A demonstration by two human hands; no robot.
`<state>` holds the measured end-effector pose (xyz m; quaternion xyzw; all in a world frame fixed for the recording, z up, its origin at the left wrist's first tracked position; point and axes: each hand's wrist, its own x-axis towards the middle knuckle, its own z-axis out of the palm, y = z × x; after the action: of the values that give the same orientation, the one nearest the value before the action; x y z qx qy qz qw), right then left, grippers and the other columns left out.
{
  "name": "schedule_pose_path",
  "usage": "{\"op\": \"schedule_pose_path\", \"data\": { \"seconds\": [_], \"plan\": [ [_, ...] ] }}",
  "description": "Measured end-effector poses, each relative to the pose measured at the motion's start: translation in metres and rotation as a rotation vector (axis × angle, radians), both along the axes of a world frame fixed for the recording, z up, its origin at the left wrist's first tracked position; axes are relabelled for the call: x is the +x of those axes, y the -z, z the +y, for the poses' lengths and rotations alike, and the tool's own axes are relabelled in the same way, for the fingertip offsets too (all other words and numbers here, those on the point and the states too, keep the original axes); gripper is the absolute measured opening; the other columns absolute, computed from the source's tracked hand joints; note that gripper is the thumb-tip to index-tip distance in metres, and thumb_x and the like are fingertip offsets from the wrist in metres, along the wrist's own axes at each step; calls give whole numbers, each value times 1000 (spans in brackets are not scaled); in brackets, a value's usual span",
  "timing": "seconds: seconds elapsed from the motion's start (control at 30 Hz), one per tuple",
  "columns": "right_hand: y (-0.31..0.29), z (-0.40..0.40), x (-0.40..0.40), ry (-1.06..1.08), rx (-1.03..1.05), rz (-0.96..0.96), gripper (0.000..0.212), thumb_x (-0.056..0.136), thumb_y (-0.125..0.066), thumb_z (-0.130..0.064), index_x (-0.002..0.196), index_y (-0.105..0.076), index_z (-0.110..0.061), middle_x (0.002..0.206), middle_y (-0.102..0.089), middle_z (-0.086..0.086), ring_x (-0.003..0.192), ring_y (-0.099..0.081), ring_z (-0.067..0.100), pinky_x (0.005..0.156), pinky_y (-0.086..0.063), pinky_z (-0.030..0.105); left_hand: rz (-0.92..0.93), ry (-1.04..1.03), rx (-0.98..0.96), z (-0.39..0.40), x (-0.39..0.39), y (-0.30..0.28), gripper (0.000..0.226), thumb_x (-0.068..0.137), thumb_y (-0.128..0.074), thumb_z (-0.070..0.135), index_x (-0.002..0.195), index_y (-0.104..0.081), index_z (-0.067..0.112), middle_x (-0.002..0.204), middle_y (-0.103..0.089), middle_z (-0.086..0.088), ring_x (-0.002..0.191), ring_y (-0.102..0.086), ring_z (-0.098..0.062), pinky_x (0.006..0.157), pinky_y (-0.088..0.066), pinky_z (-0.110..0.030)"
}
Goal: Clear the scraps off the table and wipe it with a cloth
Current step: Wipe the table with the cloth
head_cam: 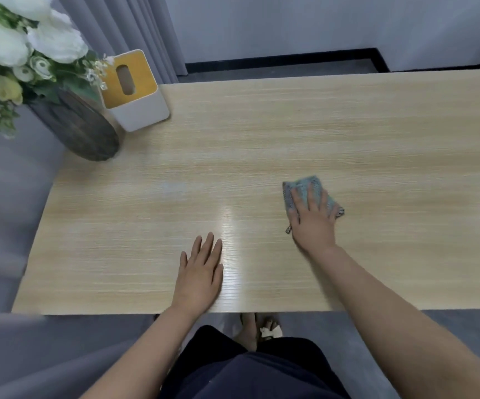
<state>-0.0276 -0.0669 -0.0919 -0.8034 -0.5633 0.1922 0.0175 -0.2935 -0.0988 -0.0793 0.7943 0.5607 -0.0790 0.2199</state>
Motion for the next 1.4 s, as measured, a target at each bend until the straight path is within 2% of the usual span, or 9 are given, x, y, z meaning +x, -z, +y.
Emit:
{"op": "schedule_pose_path", "data": {
  "seconds": [0.17,0.27,0.37,0.53,0.77,0.9,1.03,1.2,1.4],
  "plan": [
    [5,-71,-63,-585,90,62,52,96,-22,-48,147,-17,-36,156,-6,-1,141,8,26,110,5,56,-16,-46,-2,-16,4,2,81,77,6,51,150,-13,22,158,1,4,146,6,-19,116,-4,-47],
    [3,-85,-49,-701,72,51,58,93,-7,-59,146,-15,-38,155,-8,-6,143,3,23,112,2,55,-6,-42,2,-22,2,3,83,76,8,52,151,-12,23,159,1,4,146,6,-19,116,-4,-46],
    [0,-73,-6,-451,-9,-14,58,92,-6,-58,146,5,-41,158,9,-5,141,19,16,116,6,50,-7,-43,4,-25,0,1,84,74,9,52,151,-11,24,159,2,5,146,8,-18,116,-4,-45],
    [-10,-68,29,-52,-81,-27,54,100,-21,-45,149,-3,-34,158,8,-2,144,13,23,114,7,51,-45,-67,7,-38,-3,2,82,76,6,52,150,-14,23,158,-1,4,146,5,-18,116,-4,-44],
    [-1,-127,-57,-324,24,41,54,94,-2,-49,147,-1,-36,154,14,-2,139,23,23,108,22,48,-81,-99,17,-61,-7,5,61,92,-11,40,149,-18,21,158,-4,1,146,1,-21,116,-7,-45],
    [5,-149,-49,-399,69,-54,57,96,-3,-54,145,-27,-36,154,-26,-2,142,-10,23,113,2,45,-134,-107,7,-67,-12,8,48,102,-32,26,149,-21,22,158,-5,0,146,2,-20,116,-5,-44],
    [9,-158,-9,-137,61,-63,64,87,2,-61,148,-4,-40,155,7,-9,142,16,14,113,12,45,-152,-104,-12,-70,-15,6,49,102,-32,24,149,-19,24,158,-2,2,146,4,-19,117,-3,-42],
    [2,-164,-12,141,-10,-62,53,99,-15,-47,148,1,-33,158,5,2,144,14,22,113,12,50,-146,-50,-42,-73,-22,2,50,102,-30,24,149,-14,26,157,4,5,146,8,-17,118,-1,-37],
    [6,-154,-82,46,15,-35,63,84,15,-55,143,14,-32,153,17,-2,138,25,20,107,23,48,-80,51,-41,-59,-50,-4,49,102,-31,29,149,-16,29,156,2,11,146,4,-17,117,-8,-42]
  ]
}}
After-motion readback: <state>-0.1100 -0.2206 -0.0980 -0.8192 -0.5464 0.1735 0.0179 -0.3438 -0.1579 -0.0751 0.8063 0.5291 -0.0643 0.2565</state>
